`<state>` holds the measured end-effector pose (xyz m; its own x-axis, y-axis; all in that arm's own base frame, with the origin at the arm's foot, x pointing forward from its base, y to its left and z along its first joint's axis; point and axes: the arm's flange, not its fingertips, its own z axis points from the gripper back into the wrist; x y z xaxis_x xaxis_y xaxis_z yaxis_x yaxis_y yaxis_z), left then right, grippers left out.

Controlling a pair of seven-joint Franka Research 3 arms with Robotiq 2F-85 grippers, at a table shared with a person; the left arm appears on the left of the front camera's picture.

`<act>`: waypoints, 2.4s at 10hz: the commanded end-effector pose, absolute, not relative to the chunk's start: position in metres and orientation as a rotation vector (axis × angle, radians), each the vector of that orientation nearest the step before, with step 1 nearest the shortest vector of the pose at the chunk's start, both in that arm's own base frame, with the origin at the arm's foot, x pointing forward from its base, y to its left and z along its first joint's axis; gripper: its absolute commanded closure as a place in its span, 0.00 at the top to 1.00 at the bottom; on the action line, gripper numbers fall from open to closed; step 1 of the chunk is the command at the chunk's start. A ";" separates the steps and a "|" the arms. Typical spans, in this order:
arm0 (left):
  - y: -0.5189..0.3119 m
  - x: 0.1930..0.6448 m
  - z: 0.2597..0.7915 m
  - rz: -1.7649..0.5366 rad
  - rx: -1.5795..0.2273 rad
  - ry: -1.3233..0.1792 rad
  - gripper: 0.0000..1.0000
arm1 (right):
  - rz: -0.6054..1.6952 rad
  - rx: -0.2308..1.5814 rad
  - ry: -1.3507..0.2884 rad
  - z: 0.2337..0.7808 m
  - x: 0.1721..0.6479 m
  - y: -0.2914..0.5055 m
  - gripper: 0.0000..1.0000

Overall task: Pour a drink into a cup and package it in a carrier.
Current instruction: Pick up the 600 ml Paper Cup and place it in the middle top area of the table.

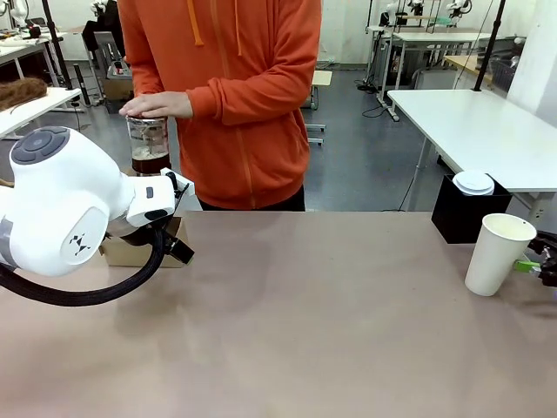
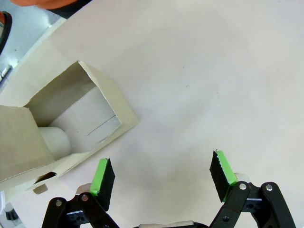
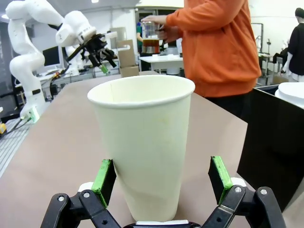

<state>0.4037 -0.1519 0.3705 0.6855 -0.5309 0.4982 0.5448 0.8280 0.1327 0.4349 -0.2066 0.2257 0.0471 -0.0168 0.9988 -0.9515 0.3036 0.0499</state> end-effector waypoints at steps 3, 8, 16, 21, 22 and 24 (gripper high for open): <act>-0.152 0.404 0.371 -0.602 -0.028 -0.550 1.00 | 0.960 1.025 -1.294 0.219 0.435 -0.185 1.00; -0.152 0.404 0.371 -0.602 -0.028 -0.550 1.00 | 0.961 1.079 -1.285 0.220 0.442 -0.159 1.00; -0.152 0.404 0.371 -0.602 -0.028 -0.550 1.00 | 0.960 1.111 -1.267 0.217 0.444 -0.160 0.84; -0.152 0.404 0.371 -0.602 -0.028 -0.550 1.00 | 0.792 0.888 -1.471 0.321 0.417 -0.083 0.85; -0.152 0.404 0.371 -0.602 -0.028 -0.550 1.00 | 0.785 0.890 -1.464 0.333 0.423 -0.054 0.85; -0.152 0.404 0.371 -0.602 -0.028 -0.550 1.00 | 0.793 0.910 -1.421 0.337 0.455 0.009 0.85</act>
